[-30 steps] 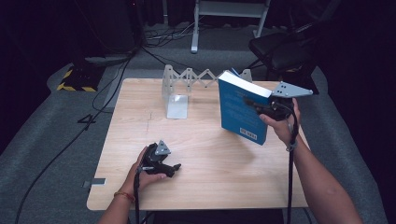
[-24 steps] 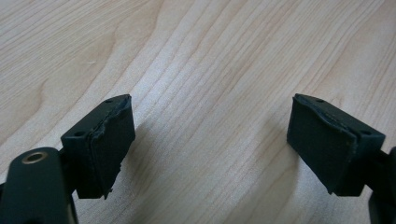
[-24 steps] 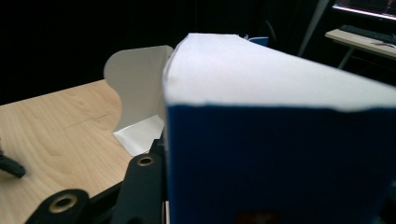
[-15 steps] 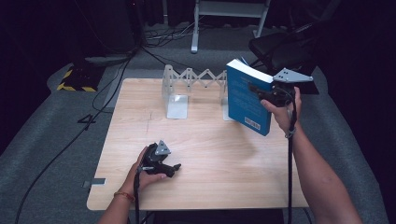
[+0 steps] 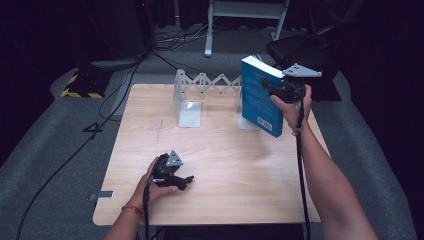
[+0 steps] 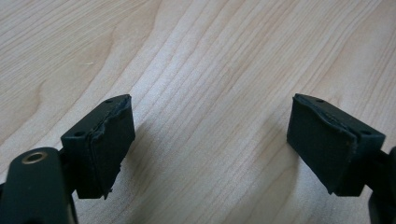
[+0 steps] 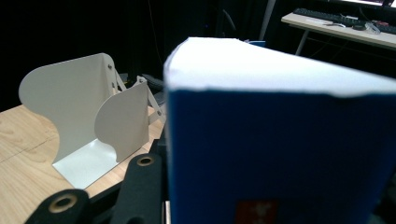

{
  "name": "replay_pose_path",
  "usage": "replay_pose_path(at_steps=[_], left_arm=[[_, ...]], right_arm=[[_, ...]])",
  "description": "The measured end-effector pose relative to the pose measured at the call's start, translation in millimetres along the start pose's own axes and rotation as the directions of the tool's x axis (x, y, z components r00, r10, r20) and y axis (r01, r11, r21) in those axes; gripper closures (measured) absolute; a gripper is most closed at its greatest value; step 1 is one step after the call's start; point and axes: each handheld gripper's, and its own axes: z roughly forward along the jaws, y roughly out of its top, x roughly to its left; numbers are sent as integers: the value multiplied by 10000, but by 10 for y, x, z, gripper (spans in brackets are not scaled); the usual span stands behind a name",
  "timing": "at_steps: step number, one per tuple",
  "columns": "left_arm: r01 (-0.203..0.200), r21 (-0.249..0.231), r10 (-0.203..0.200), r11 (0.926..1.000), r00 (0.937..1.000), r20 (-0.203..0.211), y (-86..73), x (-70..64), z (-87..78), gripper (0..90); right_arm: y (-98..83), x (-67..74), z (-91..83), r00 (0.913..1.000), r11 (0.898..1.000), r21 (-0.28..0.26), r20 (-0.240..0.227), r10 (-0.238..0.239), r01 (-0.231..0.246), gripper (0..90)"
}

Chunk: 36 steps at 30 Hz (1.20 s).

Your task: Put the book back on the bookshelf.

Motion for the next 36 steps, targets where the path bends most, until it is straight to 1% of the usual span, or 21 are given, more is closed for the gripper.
replay_pose_path(at_steps=[3,5,6,7,8,9,10,11,14,17,19,21,23,26,27,29,33,36], left_arm=[[-20,-6,21,10000,10000,32,0,-3,1,156],[-44,-2,44,10000,10000,65,0,-4,1,156],[-44,-2,44,10000,10000,65,0,-4,1,156],[-71,-2,71,10000,10000,68,0,-6,0,156],[-85,-1,85,10000,9999,111,0,-8,0,156],[-116,10,116,9999,9998,137,0,-8,0,156],[-149,11,149,9999,9998,149,0,-9,0,157],[-149,11,149,9999,9998,149,0,-9,0,156],[-189,-5,189,9998,9996,186,-1,-12,0,157],[-208,-12,208,9998,9996,210,0,-12,1,157],[-215,-10,215,9998,9995,209,0,-13,0,157],[-213,-32,214,9998,9996,201,-1,-13,2,157],[-215,-33,216,9998,9996,208,-1,-13,2,157],[-218,-29,218,9998,9996,204,-1,-14,2,157],[-210,-28,211,9998,9996,201,-1,-14,2,157],[-205,-28,205,9998,9996,197,-1,-15,2,157],[-189,-28,189,9998,9996,195,-1,-16,2,157],[-189,-29,189,9998,9996,192,-1,-17,2,157]], right_arm=[[-5,14,100,9998,9999,-93,150,128,-127,619],[-8,26,181,9995,9999,-35,291,119,-118,618],[-8,26,181,9995,9999,-35,291,119,-118,618],[-10,26,217,9994,9999,9,309,142,-142,618],[-21,32,257,9990,10000,12,448,94,-94,618],[-52,40,319,9979,9999,-46,633,158,-156,617],[-64,42,344,9974,9998,-51,695,181,-178,618],[-64,42,344,9974,9998,-51,695,181,-178,618],[-129,38,424,9967,9993,-164,734,350,-339,618],[-200,32,470,9957,9983,-357,795,485,-458,617],[-272,17,457,9934,9940,-767,777,838,-778,617],[-293,14,445,9939,9935,-846,722,828,-766,616],[-326,18,407,9954,9947,-867,721,624,-561,614],[-375,5,373,9951,9927,-1018,678,718,-647,612],[-405,0,346,9957,9927,-1059,652,656,-585,611],[-433,1,317,9956,9927,-1068,681,642,-567,609],[-472,-9,263,9973,9946,-943,560,478,-424,604],[-511,-28,225,9970,9946,-905,539,548,-497,598]])
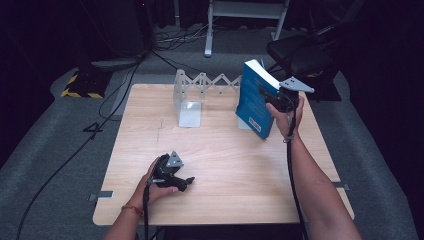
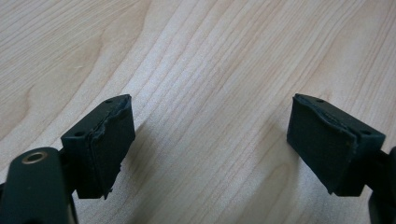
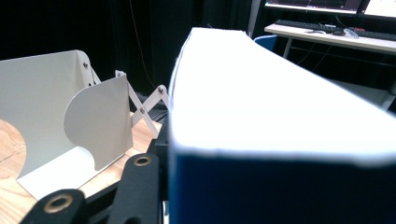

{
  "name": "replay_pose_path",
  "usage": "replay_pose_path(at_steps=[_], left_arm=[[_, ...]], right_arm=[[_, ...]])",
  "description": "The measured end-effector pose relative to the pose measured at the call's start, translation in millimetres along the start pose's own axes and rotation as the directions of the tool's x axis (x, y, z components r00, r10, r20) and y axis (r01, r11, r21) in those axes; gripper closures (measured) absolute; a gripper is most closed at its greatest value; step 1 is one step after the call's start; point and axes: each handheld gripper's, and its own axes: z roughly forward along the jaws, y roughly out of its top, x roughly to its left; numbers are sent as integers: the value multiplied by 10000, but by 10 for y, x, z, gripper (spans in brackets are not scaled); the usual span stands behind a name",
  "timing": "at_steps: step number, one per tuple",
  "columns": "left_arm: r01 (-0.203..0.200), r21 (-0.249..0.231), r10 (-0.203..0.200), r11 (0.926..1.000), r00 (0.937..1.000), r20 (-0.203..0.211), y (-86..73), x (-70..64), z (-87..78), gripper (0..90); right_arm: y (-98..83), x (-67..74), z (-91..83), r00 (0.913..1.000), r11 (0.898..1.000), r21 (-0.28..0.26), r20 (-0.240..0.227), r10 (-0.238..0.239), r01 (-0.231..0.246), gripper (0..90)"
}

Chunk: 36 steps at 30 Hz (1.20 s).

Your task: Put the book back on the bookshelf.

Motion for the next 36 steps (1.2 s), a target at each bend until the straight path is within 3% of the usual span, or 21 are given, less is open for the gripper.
replay_pose_path(at_steps=[5,8,16,24,36], left_arm=[[4,-1,-4,10000,10000,3,0,0,1,156],[-17,5,17,10000,10000,-10,0,1,0,156],[-6,2,6,10000,10000,-2,0,0,0,156],[-9,2,9,10000,10000,-4,0,0,0,156],[-49,5,49,10000,10000,-33,1,3,-1,156]], right_arm=[[-73,-73,-74,9984,9991,64,-363,428,-426,585],[-53,-70,-119,9995,9999,111,-290,103,-100,569],[7,-131,-211,9984,9995,324,-567,84,-65,536],[12,-169,-286,9974,9980,605,-685,230,-188,443],[40,-222,-537,9962,9951,977,-868,-40,125,320]])
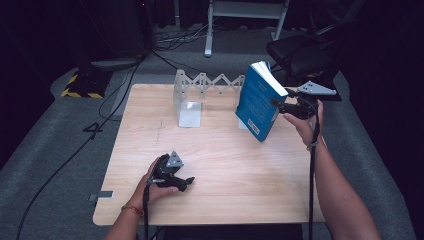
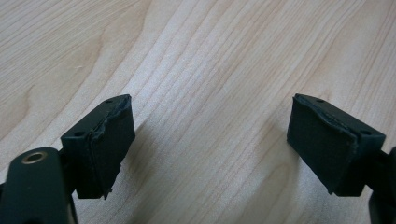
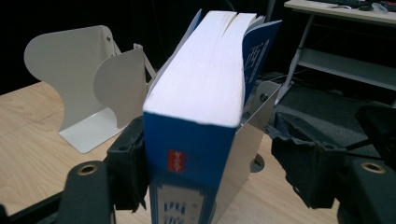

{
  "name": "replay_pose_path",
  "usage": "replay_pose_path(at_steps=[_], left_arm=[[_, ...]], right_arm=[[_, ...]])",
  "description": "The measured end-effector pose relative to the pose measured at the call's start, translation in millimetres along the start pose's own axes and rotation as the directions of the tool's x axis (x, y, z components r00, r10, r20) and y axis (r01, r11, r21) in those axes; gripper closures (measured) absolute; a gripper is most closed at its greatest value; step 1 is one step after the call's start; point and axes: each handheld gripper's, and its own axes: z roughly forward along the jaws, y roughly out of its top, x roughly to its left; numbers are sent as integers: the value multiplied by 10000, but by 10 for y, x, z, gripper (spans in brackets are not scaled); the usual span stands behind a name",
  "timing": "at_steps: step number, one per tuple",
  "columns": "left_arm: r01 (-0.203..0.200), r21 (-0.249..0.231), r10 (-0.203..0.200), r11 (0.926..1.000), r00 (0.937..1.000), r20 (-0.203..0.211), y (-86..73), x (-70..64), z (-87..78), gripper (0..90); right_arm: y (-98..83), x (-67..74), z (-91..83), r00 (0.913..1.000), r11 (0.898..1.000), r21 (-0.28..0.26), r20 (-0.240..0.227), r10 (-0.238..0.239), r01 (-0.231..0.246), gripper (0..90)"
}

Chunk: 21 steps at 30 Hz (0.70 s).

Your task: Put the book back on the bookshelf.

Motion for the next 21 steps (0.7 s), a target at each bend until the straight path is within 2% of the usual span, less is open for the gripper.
replay_pose_path(at_steps=[9,21], left_arm=[[-2,2,2,10000,10000,1,0,0,0,156],[49,-5,-49,10000,10000,32,-1,-3,1,156]], right_arm=[[-49,-3,-185,9982,9954,743,-59,-602,605,280],[-134,38,-360,9906,9840,1161,-345,-1323,1355,267]])
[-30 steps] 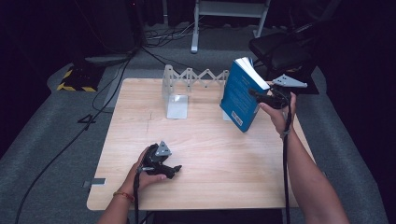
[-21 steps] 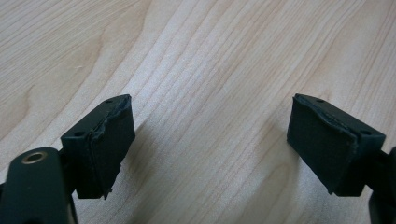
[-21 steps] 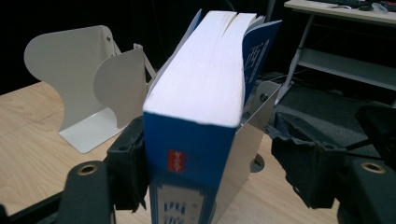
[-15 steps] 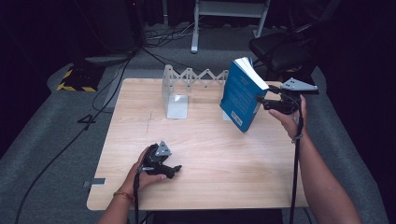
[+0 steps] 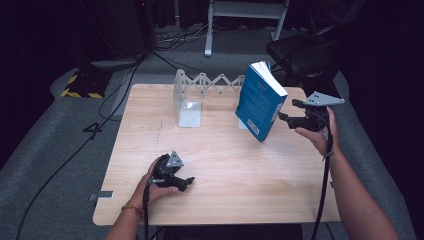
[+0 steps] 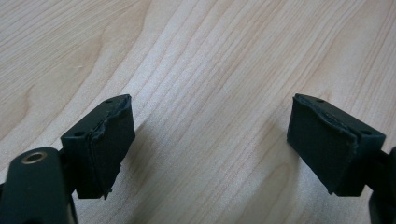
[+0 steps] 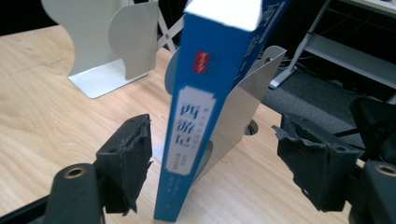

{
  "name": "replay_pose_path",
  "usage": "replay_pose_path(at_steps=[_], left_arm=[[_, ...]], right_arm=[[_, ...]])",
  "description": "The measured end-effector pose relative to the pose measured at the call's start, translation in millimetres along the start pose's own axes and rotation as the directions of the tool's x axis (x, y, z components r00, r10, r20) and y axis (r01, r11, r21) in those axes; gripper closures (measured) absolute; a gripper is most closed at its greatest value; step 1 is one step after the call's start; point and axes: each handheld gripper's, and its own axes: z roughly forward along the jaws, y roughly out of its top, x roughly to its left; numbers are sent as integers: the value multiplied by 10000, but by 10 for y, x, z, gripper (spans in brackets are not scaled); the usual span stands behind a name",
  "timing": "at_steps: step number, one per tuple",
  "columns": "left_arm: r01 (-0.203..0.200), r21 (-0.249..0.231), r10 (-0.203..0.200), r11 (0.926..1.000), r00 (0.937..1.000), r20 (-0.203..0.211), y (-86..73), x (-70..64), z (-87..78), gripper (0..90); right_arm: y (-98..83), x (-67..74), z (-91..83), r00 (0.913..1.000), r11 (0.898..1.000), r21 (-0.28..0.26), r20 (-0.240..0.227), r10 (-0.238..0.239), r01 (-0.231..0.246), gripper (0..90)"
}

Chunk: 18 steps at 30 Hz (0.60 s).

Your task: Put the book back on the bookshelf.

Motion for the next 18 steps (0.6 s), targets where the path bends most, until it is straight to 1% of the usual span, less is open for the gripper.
replay_pose_path(at_steps=[4,6,8,10,11,18], left_arm=[[-8,3,8,10000,10000,-3,0,1,0,156],[-7,1,7,10000,10000,-3,0,1,0,156],[-4,1,4,10000,10000,-1,0,0,0,156],[-50,7,50,10000,10000,-33,1,3,-1,156],[-6,1,6,10000,10000,-5,0,0,0,156],[-48,10,48,10000,10000,-26,1,3,-1,156]], right_arm=[[-48,71,-49,9989,9986,249,-75,-455,456,269],[-80,94,-71,9981,9974,379,-58,-611,612,268],[-100,100,-81,9979,9972,382,-65,-640,642,269],[-151,109,-105,9980,9974,380,-104,-616,620,270],[-180,120,-117,9978,9971,386,-93,-653,656,271],[-362,177,-161,9961,9934,746,-196,-860,873,271]])
